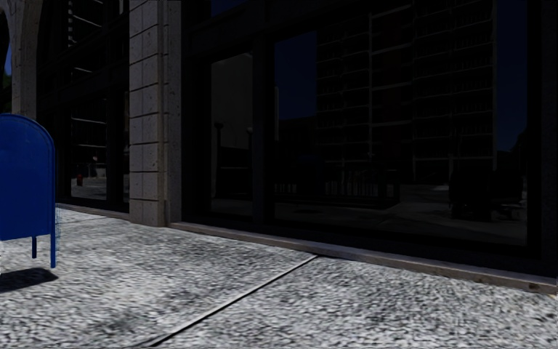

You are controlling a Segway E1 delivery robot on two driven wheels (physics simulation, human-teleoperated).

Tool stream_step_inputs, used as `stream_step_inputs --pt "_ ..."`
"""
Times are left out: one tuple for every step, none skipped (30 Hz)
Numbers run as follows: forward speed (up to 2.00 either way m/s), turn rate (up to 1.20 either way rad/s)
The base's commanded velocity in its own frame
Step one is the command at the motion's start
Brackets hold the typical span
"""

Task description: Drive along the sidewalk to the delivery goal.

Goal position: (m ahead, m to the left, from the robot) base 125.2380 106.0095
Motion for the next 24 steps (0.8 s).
stream_step_inputs --pt "1.11 0.40" --pt "1.11 0.40" --pt "1.11 0.40" --pt "1.11 0.40" --pt "1.11 0.40" --pt "1.11 0.40" --pt "1.11 0.40" --pt "1.11 0.40" --pt "1.11 0.40" --pt "1.11 0.40" --pt "1.11 0.40" --pt "1.11 0.40" --pt "1.11 0.41" --pt "1.11 0.42" --pt "1.11 0.42" --pt "1.11 0.46" --pt "1.11 0.47" --pt "1.11 0.47" --pt "1.11 0.47" --pt "1.11 0.48" --pt "1.11 0.48" --pt "1.11 0.48" --pt "1.11 0.48" --pt "1.11 0.48"
